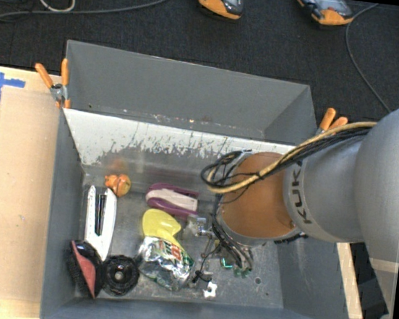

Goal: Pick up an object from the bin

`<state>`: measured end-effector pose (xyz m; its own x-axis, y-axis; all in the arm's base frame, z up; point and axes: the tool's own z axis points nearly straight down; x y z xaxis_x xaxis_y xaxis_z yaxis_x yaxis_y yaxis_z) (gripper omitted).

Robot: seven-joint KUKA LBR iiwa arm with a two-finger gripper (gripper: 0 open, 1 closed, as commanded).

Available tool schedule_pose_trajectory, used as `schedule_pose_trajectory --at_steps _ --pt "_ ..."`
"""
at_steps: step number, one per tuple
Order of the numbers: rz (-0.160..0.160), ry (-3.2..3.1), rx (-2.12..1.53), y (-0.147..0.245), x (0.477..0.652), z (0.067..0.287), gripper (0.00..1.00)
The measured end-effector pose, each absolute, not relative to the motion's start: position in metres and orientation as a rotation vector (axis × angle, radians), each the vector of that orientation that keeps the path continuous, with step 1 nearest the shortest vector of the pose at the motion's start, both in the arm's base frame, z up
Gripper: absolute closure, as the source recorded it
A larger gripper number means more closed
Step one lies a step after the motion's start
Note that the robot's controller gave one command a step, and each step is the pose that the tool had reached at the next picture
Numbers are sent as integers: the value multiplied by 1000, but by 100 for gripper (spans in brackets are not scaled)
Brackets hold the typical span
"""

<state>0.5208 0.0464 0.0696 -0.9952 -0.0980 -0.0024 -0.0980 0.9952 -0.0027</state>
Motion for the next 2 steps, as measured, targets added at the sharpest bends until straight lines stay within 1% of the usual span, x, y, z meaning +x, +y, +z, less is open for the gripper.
schedule_pose_trajectory --at_steps 1,2 --pt "-4 3135 -154 46 521 70 0" --pt "-2 3101 -483 27 507 70 0"
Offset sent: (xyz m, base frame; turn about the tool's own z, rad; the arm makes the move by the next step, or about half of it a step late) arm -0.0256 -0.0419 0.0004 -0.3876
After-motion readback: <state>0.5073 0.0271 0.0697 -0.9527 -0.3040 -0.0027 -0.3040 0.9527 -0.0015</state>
